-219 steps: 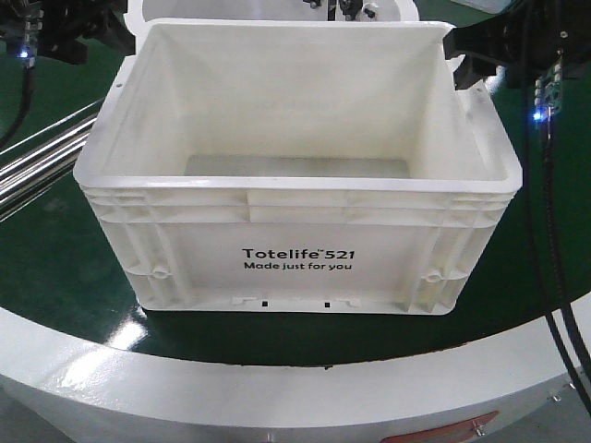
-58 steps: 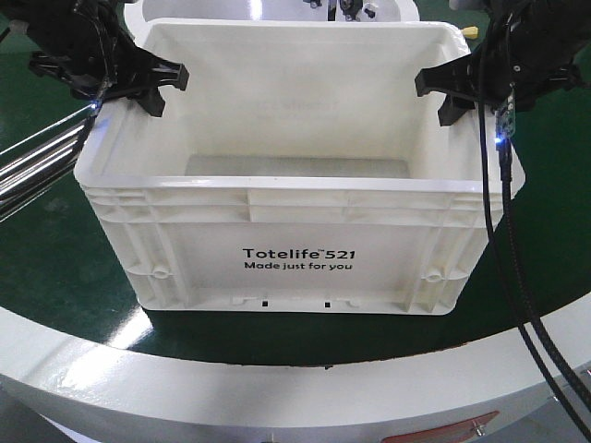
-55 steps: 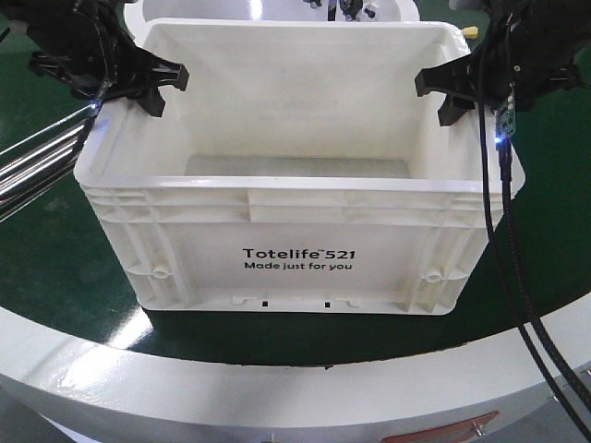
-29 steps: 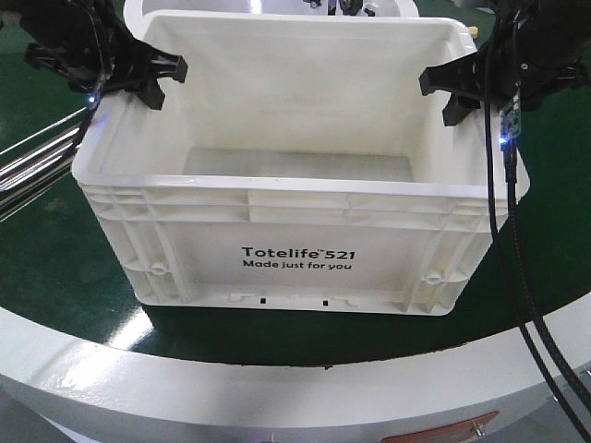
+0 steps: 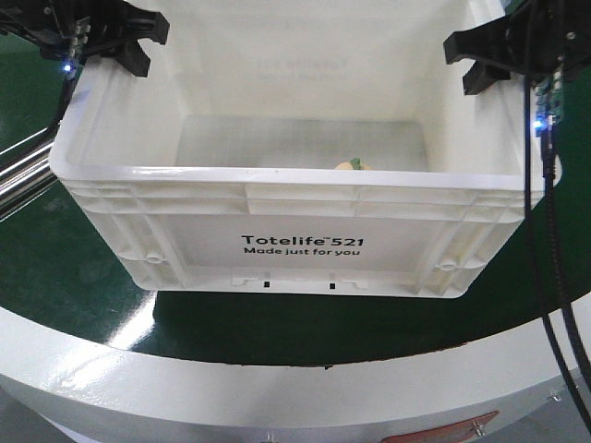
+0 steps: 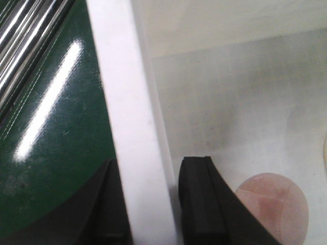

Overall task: Place moving items into box and shelve
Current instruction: 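Lift the tote off the conveyor with both grippers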

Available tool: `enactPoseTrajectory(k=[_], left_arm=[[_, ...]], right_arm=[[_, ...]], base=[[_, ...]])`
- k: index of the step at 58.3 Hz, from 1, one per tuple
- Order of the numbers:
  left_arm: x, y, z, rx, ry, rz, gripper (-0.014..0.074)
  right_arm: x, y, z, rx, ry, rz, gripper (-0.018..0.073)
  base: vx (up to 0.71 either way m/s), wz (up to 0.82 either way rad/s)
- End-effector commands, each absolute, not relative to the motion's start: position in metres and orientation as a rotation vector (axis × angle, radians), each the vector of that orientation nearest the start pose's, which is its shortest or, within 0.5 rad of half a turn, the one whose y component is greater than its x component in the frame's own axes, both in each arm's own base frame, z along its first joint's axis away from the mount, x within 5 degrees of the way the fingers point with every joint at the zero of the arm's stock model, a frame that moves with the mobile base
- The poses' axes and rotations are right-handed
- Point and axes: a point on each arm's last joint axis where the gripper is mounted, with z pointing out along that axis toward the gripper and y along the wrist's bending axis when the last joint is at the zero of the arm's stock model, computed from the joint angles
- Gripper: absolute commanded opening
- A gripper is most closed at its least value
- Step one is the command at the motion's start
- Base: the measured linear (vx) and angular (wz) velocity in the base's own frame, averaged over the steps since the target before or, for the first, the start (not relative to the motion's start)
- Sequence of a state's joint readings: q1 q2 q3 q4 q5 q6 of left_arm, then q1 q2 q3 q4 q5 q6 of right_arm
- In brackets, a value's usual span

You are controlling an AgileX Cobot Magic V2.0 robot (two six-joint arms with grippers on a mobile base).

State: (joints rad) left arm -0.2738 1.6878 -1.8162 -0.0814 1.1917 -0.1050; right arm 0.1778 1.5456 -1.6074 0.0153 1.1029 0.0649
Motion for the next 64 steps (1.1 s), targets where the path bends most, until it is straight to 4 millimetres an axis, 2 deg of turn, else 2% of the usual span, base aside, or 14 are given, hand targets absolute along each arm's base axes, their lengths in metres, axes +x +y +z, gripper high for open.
enactPoseTrajectory(k=[1,13,34,54,64], left_arm=[[0.327,-0.096,0.447,0.204,2.341,-0.244,-0.0004],[0.312,-0.095,0.461,0.201,2.304,-0.309,-0.0004],[0.278,-0.106,0.491,0.264,2.184,-0.366,-0.0004],[0.266,-0.099,0.501,0.268,2.144,-0.319,-0.0004],[0.263,-0.098,0.505,0.265,2.121,-0.321,-0.0004]], right_arm=[[0.305,0.051,0.441,-0.167,2.261,0.099,-0.0008],[0.287,0.053,0.462,-0.156,2.161,0.177,-0.0008],[0.268,0.053,0.477,-0.149,2.110,0.229,-0.0006],[0.249,0.050,0.493,-0.158,2.040,0.230,-0.0004],[0.246,0.049,0.497,-0.149,2.010,0.237,-0.0004]], base=[[0.00,0.00],[0.00,0.00],[0.00,0.00],[0.00,0.00],[0.00,0.00]])
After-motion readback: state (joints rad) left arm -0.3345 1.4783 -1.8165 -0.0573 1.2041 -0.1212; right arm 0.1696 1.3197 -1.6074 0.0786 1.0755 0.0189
